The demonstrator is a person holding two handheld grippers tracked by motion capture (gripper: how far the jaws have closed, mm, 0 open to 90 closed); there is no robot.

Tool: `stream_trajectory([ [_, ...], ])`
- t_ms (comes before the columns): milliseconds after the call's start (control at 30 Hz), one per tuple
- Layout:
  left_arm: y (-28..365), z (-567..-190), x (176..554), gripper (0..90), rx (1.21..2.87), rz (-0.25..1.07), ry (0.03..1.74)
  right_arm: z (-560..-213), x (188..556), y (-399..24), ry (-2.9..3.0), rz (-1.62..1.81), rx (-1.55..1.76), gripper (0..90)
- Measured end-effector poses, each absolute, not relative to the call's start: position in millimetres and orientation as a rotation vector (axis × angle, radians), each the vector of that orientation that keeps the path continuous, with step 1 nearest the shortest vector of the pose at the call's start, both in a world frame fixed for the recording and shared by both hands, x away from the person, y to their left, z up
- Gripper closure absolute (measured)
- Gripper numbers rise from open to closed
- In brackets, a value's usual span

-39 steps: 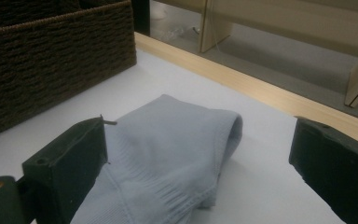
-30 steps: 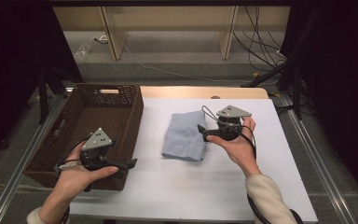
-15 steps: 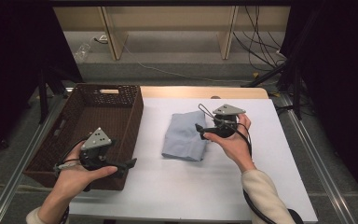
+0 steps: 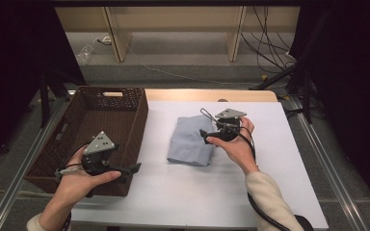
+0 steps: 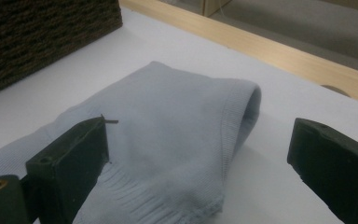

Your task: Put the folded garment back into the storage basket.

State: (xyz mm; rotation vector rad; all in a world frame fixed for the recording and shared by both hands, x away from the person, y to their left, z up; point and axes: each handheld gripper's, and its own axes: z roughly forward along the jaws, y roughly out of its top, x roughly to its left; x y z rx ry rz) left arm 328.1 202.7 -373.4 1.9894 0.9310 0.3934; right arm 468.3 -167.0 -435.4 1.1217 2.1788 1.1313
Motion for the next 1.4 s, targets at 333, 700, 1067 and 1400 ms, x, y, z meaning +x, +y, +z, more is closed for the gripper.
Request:
stream_trajectory([
  [333,202.7,-373.7,328.4,0.0,1.990,0.394,0.933,-455.3,478.7,-162.5,2.238,1.064,1.183,6.7],
  [700,204.3,-373.7,329.0,0.0,1.987,0.392,0.938,-470.0,488.8,-154.9,2.321,1.007,1.228,3.7],
  [1067,203.6,-374.6,329.3,0.0,1.993,0.390,0.941,-484.5,499.5,-156.0,2.405,1.024,1.423,14.6],
  [1400,201.7,-375.0,329.7,0.0,2.000,0.385,0.936,-484.5,500.2,-156.8,2.427,1.043,1.432,26.4],
])
